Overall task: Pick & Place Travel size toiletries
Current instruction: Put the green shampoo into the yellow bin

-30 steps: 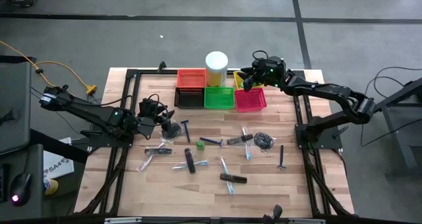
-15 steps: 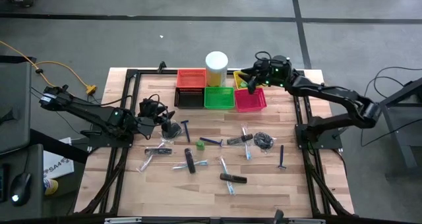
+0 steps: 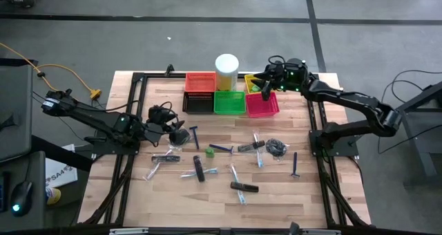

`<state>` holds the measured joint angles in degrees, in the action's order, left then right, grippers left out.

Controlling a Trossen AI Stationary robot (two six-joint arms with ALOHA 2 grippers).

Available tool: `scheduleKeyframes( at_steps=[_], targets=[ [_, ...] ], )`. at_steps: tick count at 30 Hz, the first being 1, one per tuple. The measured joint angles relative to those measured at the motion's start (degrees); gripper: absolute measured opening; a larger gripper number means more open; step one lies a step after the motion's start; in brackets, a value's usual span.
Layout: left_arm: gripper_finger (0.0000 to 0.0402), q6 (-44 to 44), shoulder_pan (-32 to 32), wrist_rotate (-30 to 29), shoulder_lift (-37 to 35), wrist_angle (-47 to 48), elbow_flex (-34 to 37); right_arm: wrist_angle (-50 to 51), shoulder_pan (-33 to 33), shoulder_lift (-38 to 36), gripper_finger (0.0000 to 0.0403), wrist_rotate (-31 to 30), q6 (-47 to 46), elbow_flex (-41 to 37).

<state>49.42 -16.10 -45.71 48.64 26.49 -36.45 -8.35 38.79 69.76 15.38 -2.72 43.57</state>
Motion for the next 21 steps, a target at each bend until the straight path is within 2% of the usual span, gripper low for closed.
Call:
scheduleKeyframes(
  at_steps=[9,21],
  targets=[
    [0.0225,-0.2,0.0,1.6,0.3,-0.5,0.0,0.9,0.0,0.0,0.0135,0.0,0.0,0.0],
    [0.0225,-1.6,0.0,3.3,6.3,-4.4,0.0,1.6,0.0,-0.1,0.0135,0.0,1.1,0.0]
  ],
)
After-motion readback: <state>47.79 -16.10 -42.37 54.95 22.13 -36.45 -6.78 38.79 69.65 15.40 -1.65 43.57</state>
